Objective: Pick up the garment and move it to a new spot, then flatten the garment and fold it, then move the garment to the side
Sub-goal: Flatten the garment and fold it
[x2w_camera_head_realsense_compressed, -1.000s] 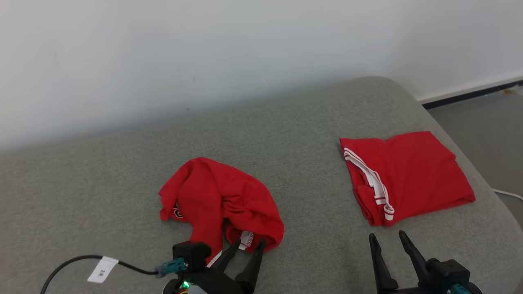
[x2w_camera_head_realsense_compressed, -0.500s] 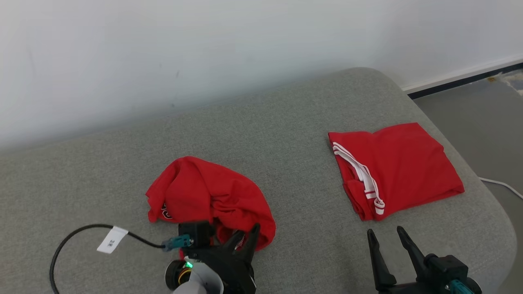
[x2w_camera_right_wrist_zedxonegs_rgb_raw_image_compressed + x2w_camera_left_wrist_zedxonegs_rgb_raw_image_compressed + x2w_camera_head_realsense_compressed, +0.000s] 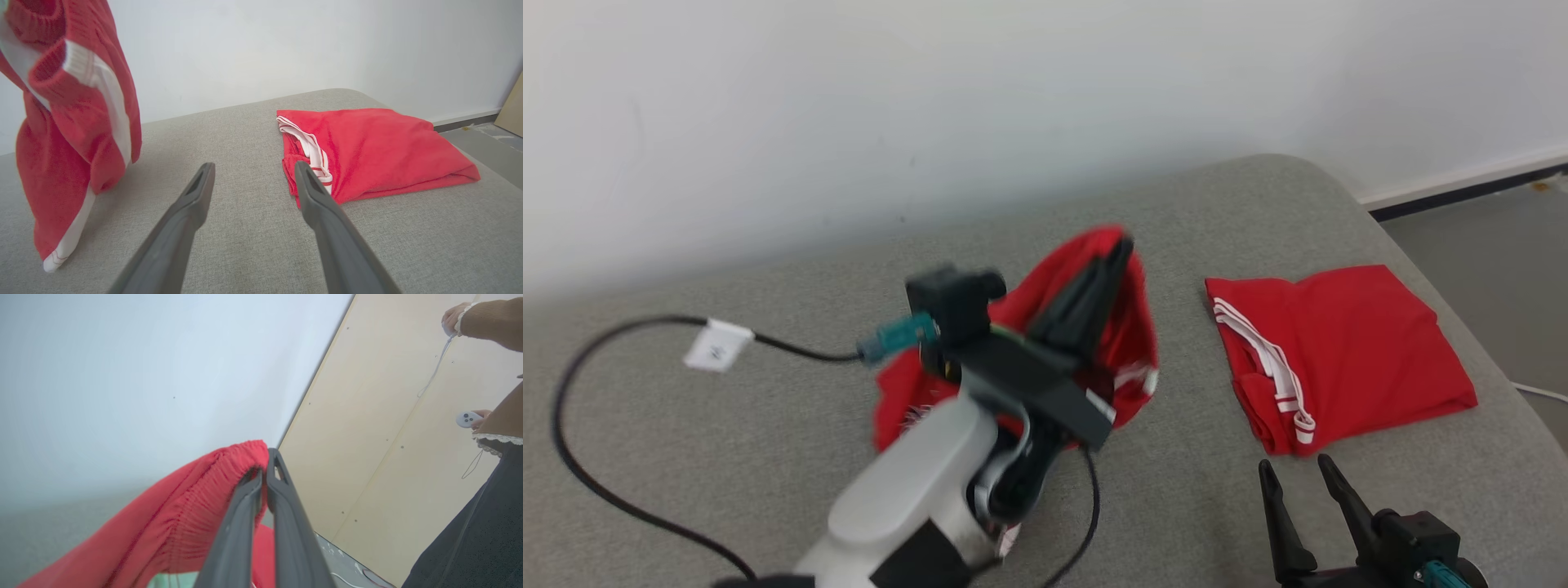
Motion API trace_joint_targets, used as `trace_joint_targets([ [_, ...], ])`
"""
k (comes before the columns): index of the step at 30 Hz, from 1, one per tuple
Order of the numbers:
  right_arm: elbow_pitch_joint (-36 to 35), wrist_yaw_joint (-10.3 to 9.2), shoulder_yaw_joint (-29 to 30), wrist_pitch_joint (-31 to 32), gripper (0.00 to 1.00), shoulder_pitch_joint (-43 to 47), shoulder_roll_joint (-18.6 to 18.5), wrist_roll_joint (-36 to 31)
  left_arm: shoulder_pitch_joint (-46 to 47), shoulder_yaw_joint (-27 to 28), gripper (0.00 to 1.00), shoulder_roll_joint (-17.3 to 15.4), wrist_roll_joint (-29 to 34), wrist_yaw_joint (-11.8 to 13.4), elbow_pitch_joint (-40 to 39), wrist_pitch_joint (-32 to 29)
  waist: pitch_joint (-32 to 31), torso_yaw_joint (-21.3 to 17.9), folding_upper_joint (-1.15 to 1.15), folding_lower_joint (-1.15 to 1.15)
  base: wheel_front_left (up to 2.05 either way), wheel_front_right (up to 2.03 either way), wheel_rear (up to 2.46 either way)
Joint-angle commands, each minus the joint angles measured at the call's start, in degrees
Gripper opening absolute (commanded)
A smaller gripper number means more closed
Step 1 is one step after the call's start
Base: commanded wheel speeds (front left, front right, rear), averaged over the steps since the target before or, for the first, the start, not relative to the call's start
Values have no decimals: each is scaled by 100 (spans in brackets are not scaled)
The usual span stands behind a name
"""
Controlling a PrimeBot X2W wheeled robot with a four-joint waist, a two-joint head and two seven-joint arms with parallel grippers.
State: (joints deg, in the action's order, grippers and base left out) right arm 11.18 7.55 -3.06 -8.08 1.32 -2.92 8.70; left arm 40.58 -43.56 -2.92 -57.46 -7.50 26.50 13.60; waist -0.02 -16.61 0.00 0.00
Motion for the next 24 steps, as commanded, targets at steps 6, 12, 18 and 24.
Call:
trace_joint_targets([
  [6, 21, -15, 33, -41, 100, 125, -7, 37, 592, 534, 0, -42, 58, 6, -735, 146, -142, 311, 0, 0, 0, 0, 0],
  [12, 25, -15, 43, -57, 100, 189, -2, 64, 172, 1271, 0, -314, -81, 144, -1186, 150, -214, 678, 0, 0, 0, 0, 0],
  [18, 78, -15, -51, -61, 100, 153, 0, 121, -934, 1513, 0, -868, -116, 600, -199, 100, -214, 899, 0, 0, 0, 0, 0],
  [24, 87, -15, -76, -44, 100, 81, -1, 113, -1485, 1809, 100, -1115, -146, 987, 1158, 117, -165, 969, 0, 0, 0, 0, 0],
])
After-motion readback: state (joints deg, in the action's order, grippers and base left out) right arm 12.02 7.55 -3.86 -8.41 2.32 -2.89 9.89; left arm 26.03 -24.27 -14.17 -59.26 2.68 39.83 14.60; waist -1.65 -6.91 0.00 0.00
